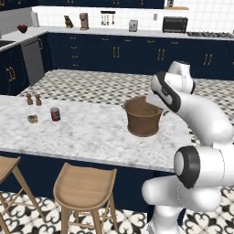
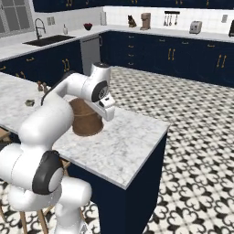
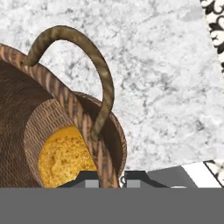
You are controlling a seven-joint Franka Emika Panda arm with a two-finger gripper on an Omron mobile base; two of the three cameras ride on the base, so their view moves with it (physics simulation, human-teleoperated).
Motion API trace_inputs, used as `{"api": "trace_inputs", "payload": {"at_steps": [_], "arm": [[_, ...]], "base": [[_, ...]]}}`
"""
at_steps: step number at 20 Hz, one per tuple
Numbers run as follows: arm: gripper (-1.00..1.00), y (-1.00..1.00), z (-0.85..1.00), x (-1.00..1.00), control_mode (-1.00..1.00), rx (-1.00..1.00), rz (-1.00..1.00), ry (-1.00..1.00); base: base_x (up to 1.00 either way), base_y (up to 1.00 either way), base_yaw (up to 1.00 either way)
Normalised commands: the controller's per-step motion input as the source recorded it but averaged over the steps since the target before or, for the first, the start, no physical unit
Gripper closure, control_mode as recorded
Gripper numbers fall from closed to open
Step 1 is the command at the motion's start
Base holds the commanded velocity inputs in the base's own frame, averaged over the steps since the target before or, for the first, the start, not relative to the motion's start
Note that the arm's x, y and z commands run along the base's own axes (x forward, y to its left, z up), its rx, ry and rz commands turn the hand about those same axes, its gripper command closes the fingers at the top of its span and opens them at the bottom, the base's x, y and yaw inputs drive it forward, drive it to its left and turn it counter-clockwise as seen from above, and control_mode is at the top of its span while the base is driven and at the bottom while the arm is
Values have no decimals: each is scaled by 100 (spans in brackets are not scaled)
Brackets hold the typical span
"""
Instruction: Open the cabinet, pick up the bread from the cabinet and place it in the basket. Then move the basket to the dining counter.
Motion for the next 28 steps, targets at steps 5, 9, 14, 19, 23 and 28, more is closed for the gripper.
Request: {"api": "trace_inputs", "payload": {"at_steps": [5, 9, 14, 19, 23, 28], "arm": [[100, 23, -51, 100, -100, 0, 0, 3], [100, 21, -51, 75, -100, 0, 0, 0], [100, 14, -40, 40, -100, 0, 0, 9], [100, 6, -60, 44, -100, 2, 0, 3], [100, 0, -30, 49, -100, 4, 0, 3], [100, 1, -20, 32, -100, 0, 0, 0]], "base": [[0, 0, 0], [0, 0, 0], [0, 0, 0], [0, 0, 0], [0, 0, 0], [0, 0, 0]]}}
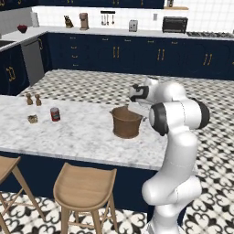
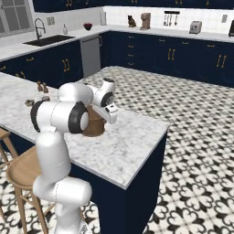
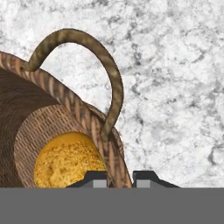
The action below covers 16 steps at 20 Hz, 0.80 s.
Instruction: Open the cabinet, pick up the bread from the cabinet and place it in the basket. Then move the basket to the dining counter.
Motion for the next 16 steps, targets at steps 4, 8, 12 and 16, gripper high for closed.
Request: {"api": "trace_inputs", "payload": {"at_steps": [4, 8, 12, 16], "arm": [[100, 16, -23, 7, -100, 0, 0, 0], [-100, 8, -3, 0, -100, 0, 0, 0], [-100, 0, 4, 0, -100, 0, 0, -3], [-100, 0, 54, -18, -100, 0, 0, -6]], "base": [[0, 0, 0], [0, 0, 0], [0, 0, 0], [0, 0, 0]]}}
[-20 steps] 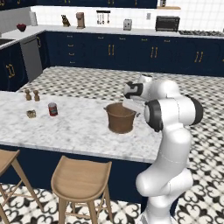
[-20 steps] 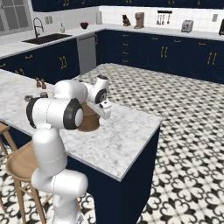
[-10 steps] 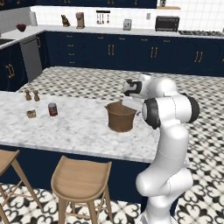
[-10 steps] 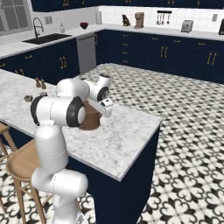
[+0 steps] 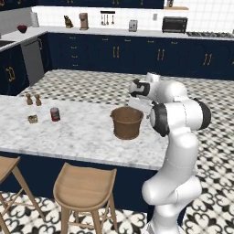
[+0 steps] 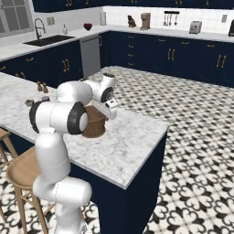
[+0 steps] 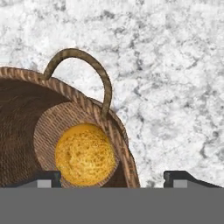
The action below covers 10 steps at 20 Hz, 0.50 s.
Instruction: Open the cabinet, pick up the bread from the cabinet and place it in the basket. Then move the basket to the dining counter.
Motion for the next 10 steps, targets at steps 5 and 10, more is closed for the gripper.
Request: {"api": "trace_inputs", "payload": {"at_steps": [5, 10], "arm": [[-100, 0, 57, -53, -100, -1, 0, -7], [-100, -5, 22, -100, -100, -5, 0, -8]], "base": [[0, 0, 0], [0, 0, 0]]}}
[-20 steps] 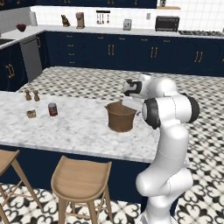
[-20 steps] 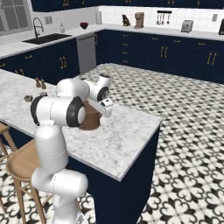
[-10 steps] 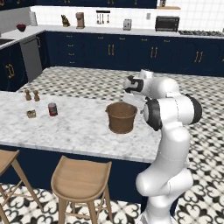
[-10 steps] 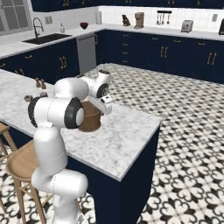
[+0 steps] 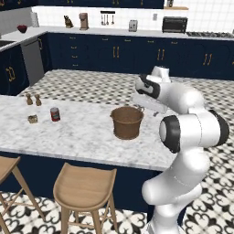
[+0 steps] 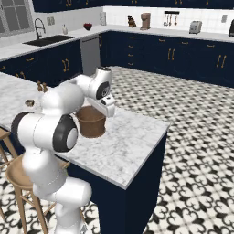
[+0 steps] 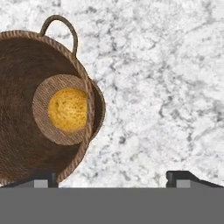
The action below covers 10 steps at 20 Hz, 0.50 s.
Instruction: Open the cabinet, pick up the bread from the cabinet and place it in the basket. Then move the basket to the dining counter.
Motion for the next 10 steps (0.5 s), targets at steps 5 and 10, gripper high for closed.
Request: {"api": "trace_inputs", "payload": {"at_steps": [5, 10], "arm": [[-100, -14, 38, -100, -100, -5, 6, -3], [-100, -7, 53, -100, -100, -5, 2, 0]], "base": [[0, 0, 0], [0, 0, 0]]}}
